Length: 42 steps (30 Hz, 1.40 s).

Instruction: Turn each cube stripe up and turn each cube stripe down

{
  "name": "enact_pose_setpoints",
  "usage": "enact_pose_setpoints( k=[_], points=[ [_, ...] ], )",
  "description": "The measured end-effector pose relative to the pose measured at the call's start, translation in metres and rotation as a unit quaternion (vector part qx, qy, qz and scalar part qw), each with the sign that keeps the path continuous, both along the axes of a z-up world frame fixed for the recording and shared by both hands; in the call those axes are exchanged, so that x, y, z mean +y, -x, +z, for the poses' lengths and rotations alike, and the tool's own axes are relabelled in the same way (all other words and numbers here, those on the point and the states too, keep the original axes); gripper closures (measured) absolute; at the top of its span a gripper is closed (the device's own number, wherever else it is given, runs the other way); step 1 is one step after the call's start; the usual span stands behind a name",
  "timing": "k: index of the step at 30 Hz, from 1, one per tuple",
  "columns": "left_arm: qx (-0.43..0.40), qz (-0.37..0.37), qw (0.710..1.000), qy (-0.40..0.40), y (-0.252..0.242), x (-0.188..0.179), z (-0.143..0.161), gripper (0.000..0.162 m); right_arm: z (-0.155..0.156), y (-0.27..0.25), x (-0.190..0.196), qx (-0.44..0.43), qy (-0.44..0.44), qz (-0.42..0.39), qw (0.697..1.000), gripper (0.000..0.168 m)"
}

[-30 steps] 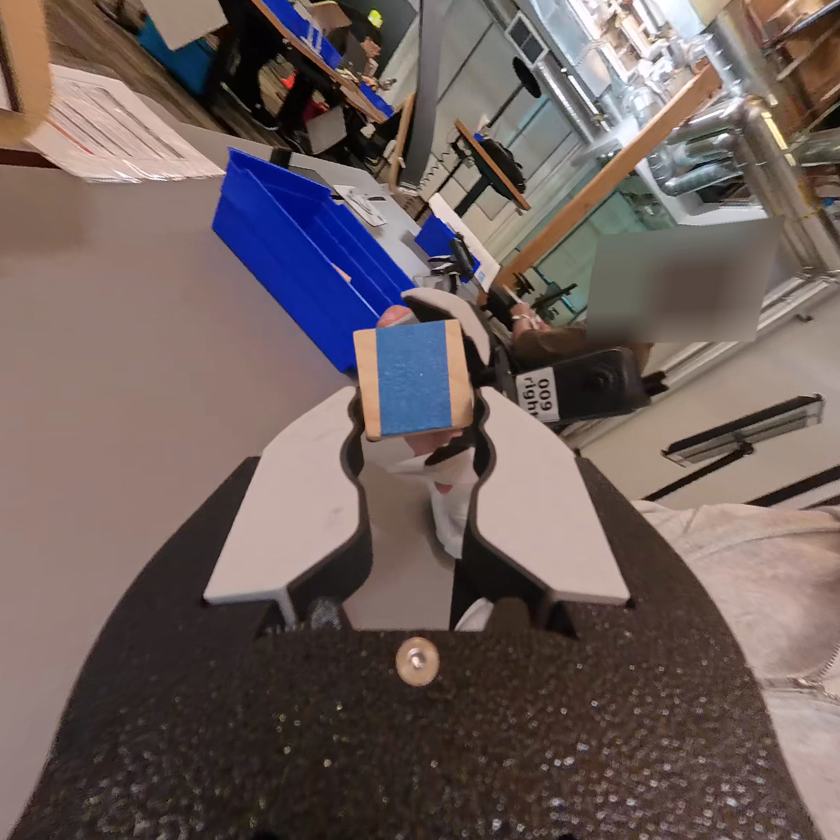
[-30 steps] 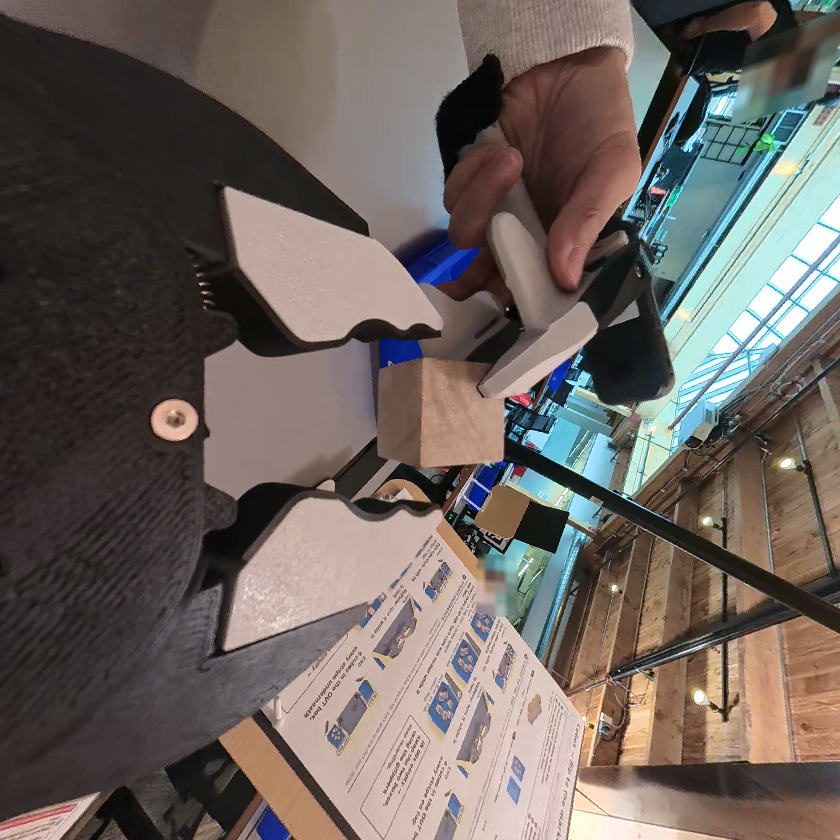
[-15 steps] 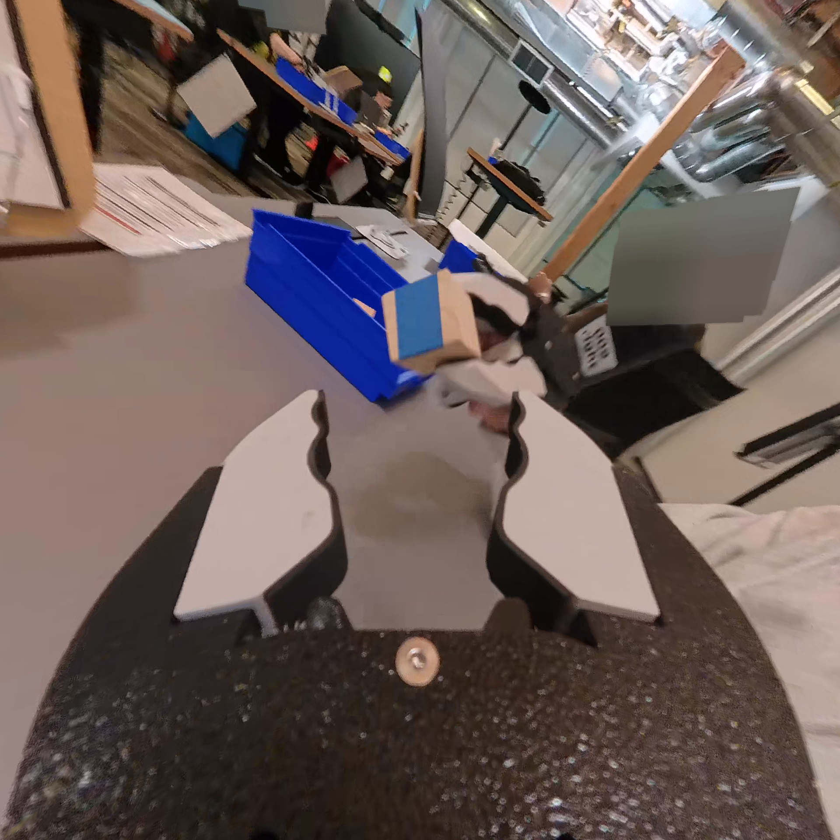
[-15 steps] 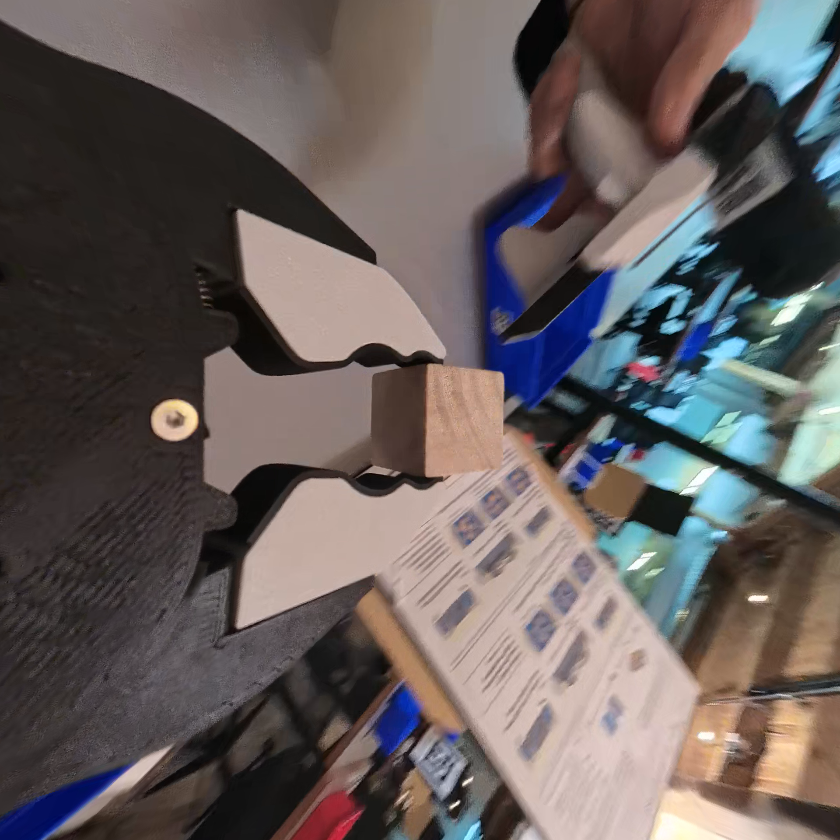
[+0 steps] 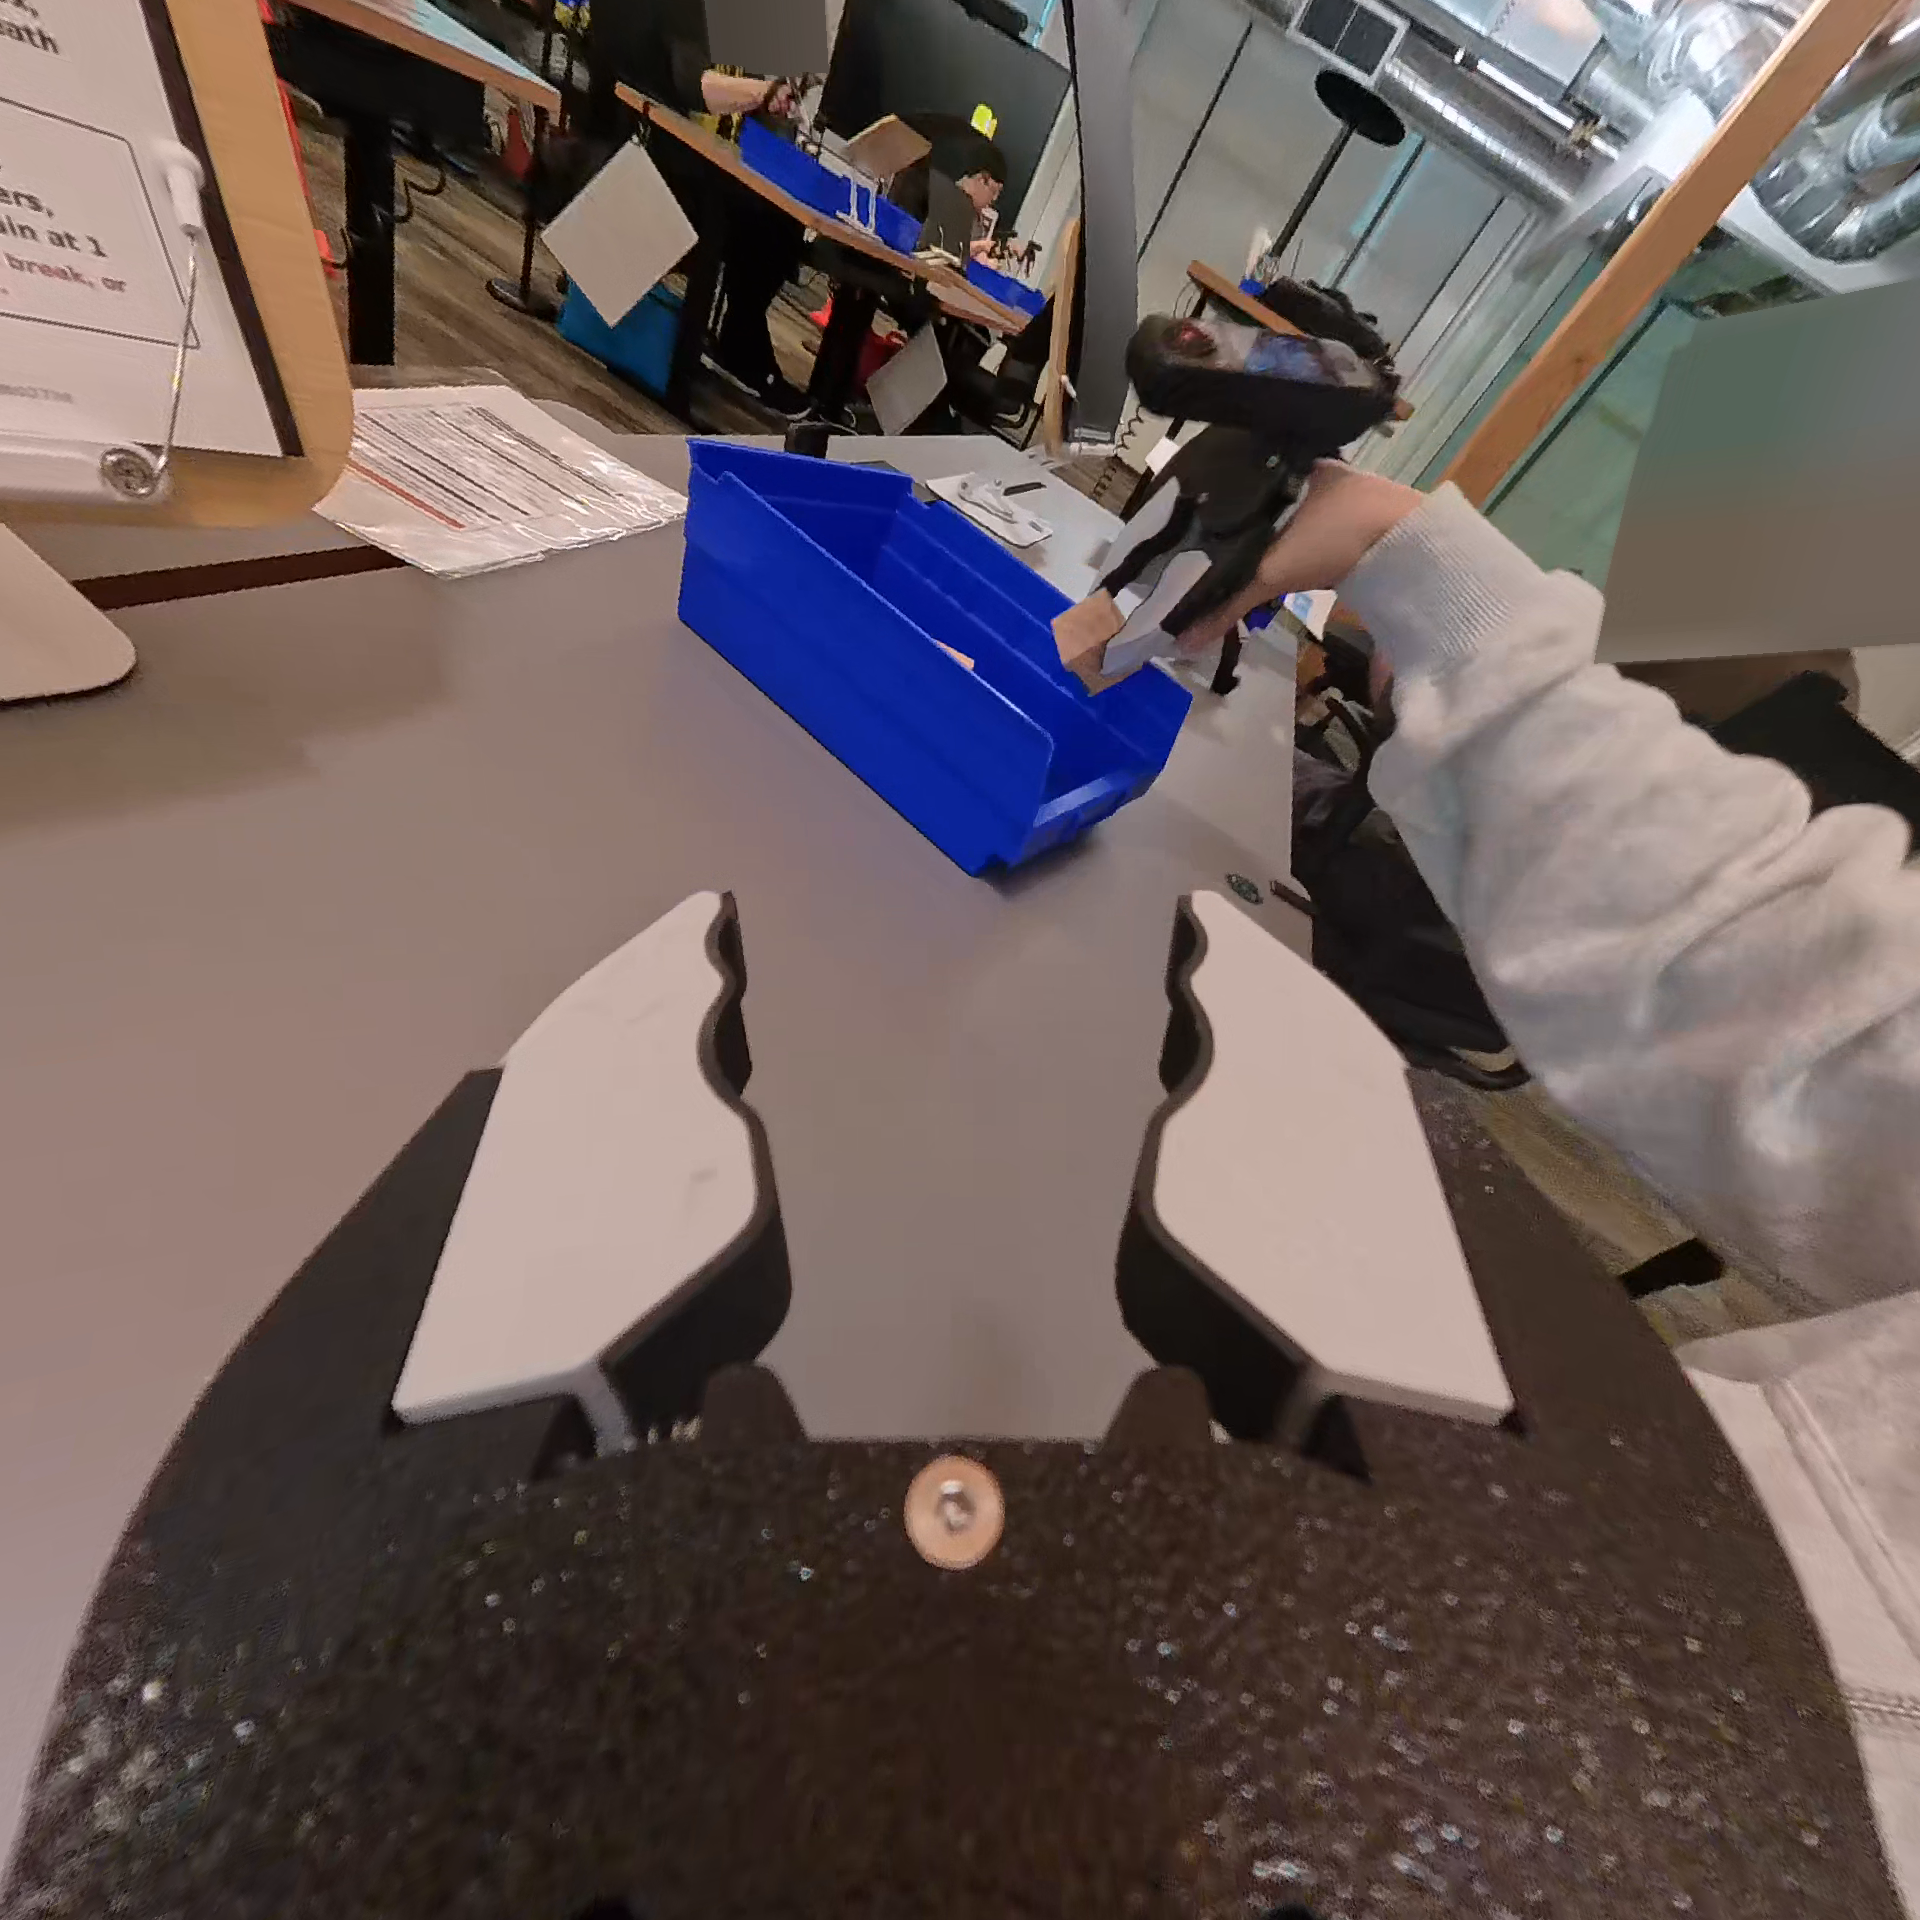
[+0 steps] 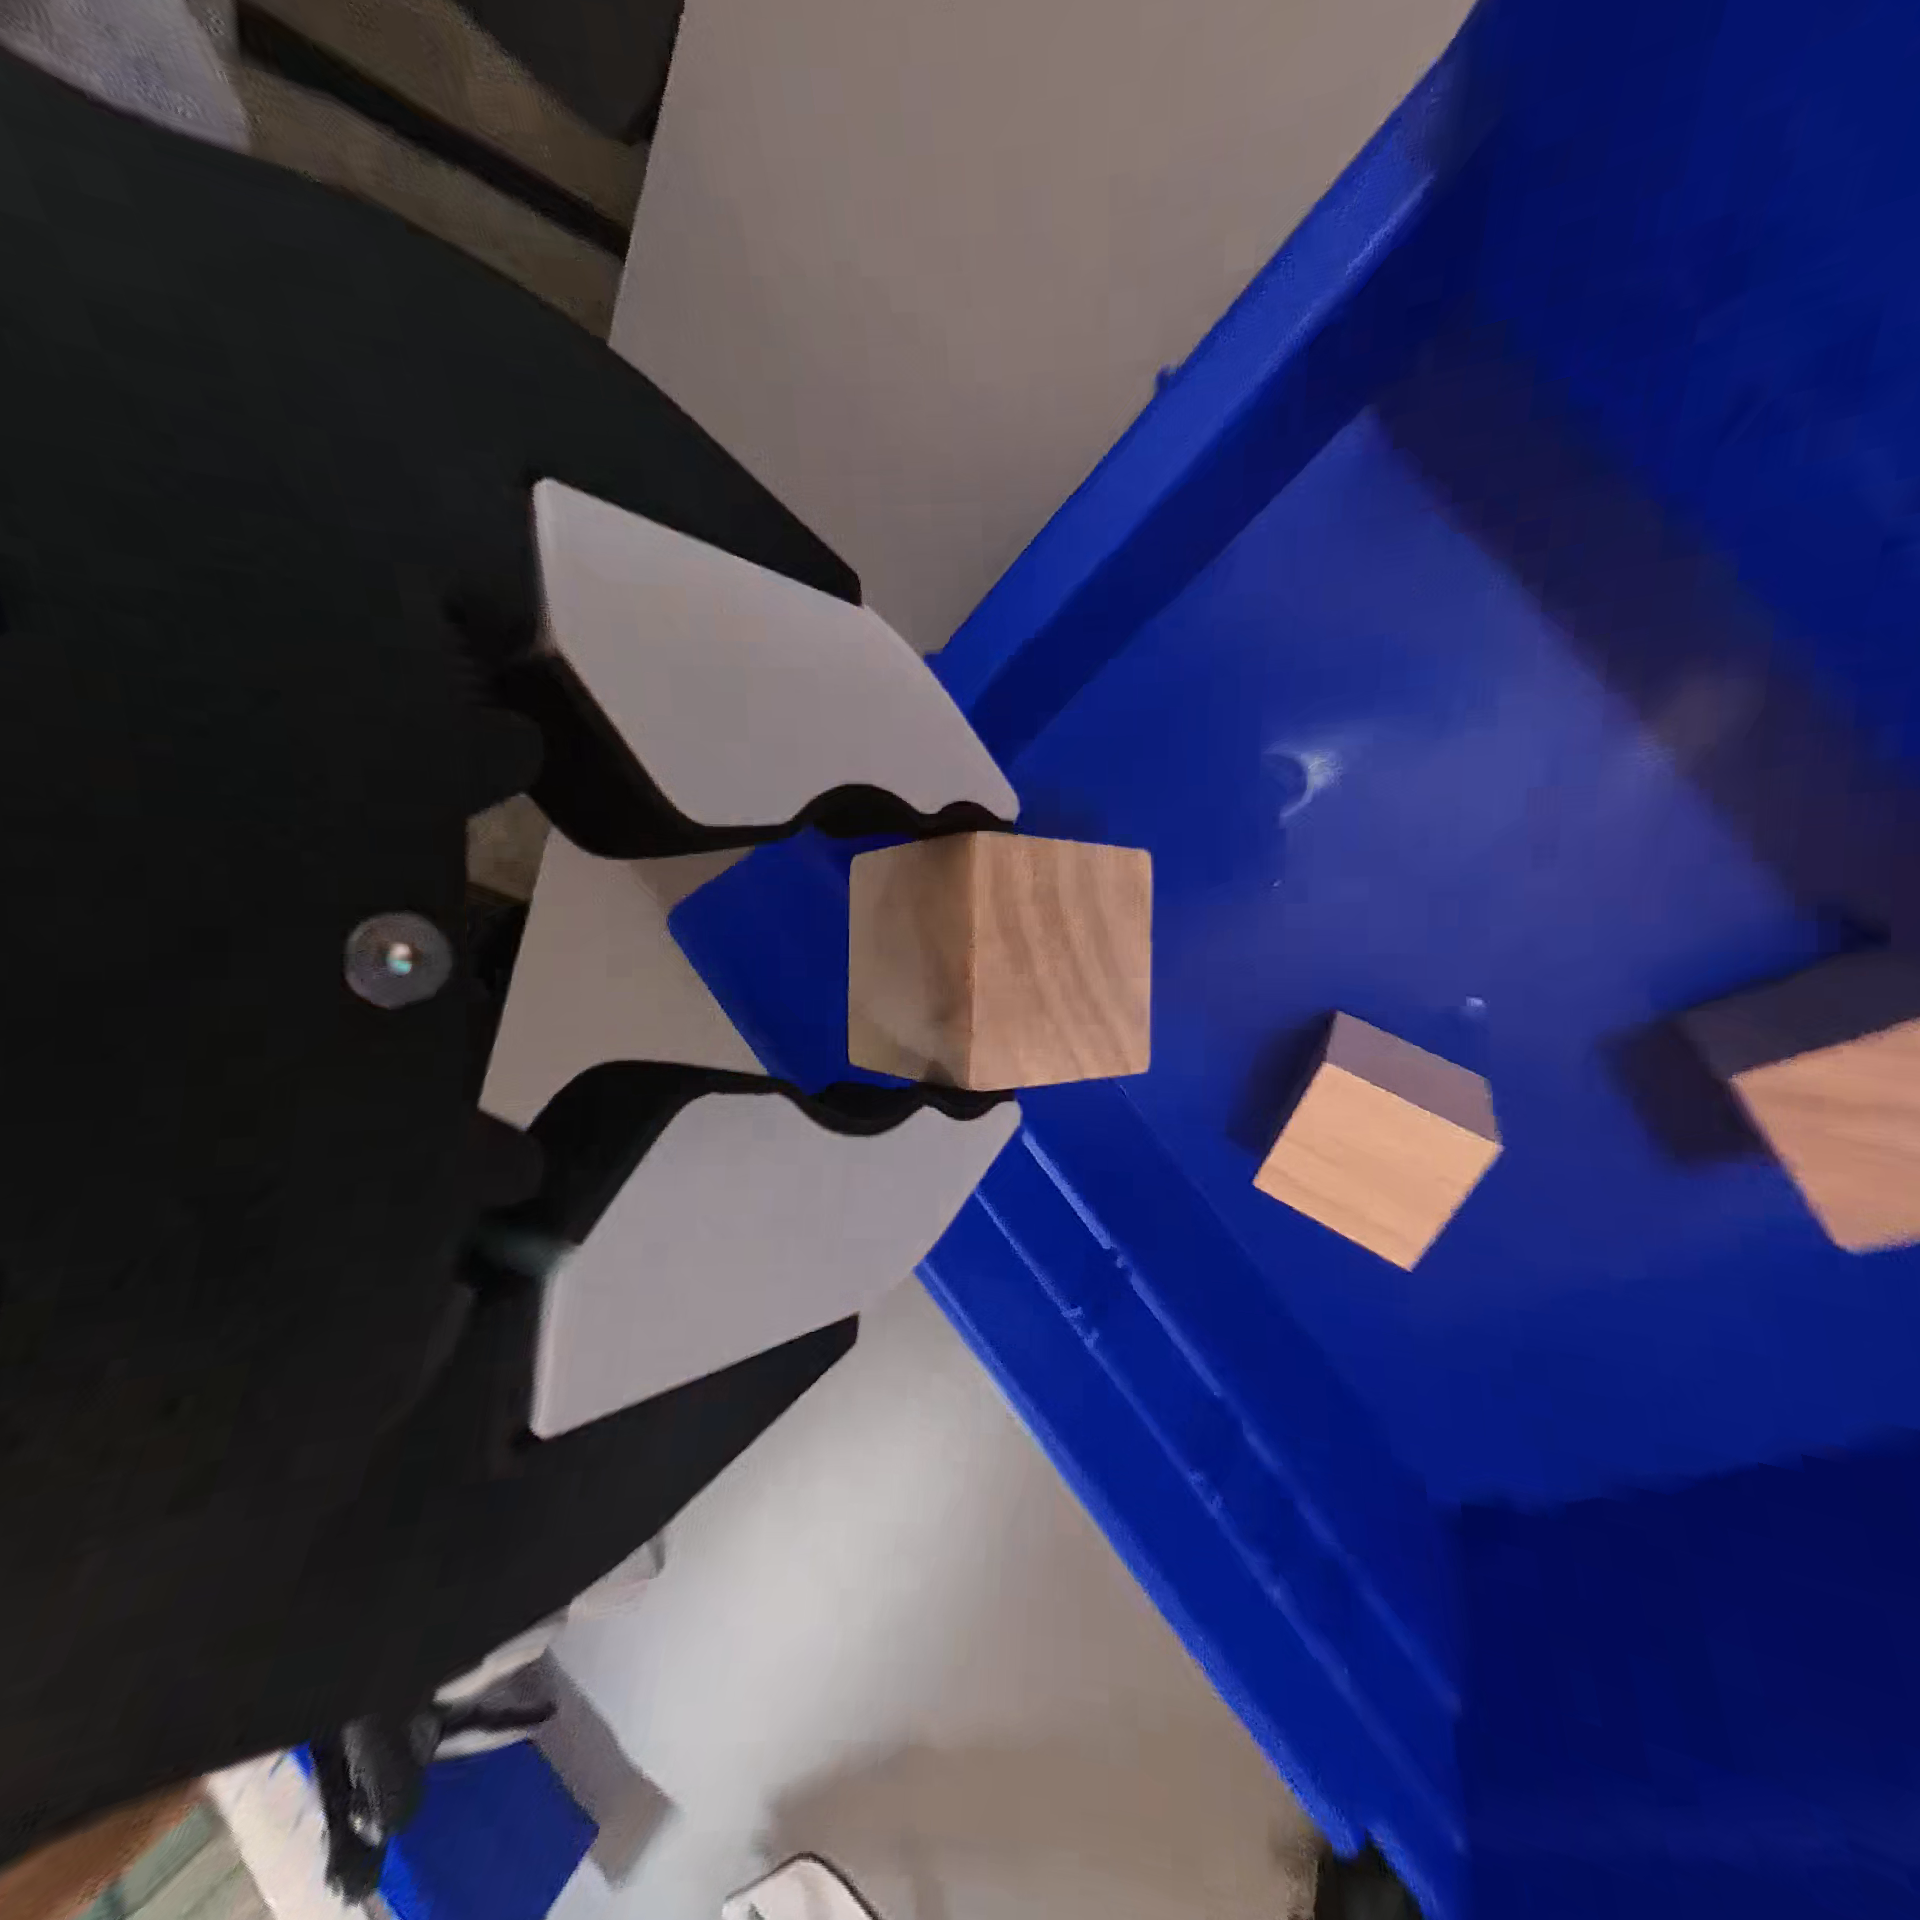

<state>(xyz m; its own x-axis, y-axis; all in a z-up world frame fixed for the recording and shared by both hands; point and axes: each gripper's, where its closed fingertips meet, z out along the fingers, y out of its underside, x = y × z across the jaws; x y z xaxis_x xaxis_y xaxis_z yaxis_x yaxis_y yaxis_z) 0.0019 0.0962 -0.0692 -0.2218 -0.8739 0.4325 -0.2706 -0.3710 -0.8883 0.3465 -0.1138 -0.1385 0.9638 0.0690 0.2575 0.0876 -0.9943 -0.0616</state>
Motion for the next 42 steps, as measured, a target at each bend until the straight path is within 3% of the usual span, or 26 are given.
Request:
enact_pose_setpoints(
  k=[4,11,27,30,36,39,42],
  points=[
    [0.022,0.012,0.999,-0.043,0.003,0.004,-0.009,0.085,-0.036,-0.003,-0.005,0.01,0.081,0.058,0.995,0.122],
    [0.034,0.014,0.996,-0.078,0.012,0.007,-0.015,0.085,-0.065,-0.005,-0.01,0.009,0.178,0.126,0.976,0.122],
    [0.032,0.019,0.997,-0.071,0.017,0.014,-0.014,0.085,-0.083,-0.007,-0.014,0.033,0.253,0.137,0.957,0.122],
    [0.031,0.018,0.997,-0.067,0.018,0.015,-0.013,0.084,-0.075,-0.014,-0.014,0.012,0.25,0.125,0.96,0.107],
    [0.028,0.028,0.997,-0.073,0.022,0.021,-0.01,0.084,-0.028,-0.003,0.01,0.023,0.112,0.135,0.984,0.101],
    [0.017,0.048,0.996,-0.075,0.029,0.032,-0.002,0.084,0.013,0.025,0.052,0.058,-0.091,0.143,0.984,0.098],
    [0.009,0.108,0.991,-0.072,0.044,0.061,0.008,0.085,0.064,0.067,0.098,0.08,-0.322,0.152,0.931,0.099]
  ],
)
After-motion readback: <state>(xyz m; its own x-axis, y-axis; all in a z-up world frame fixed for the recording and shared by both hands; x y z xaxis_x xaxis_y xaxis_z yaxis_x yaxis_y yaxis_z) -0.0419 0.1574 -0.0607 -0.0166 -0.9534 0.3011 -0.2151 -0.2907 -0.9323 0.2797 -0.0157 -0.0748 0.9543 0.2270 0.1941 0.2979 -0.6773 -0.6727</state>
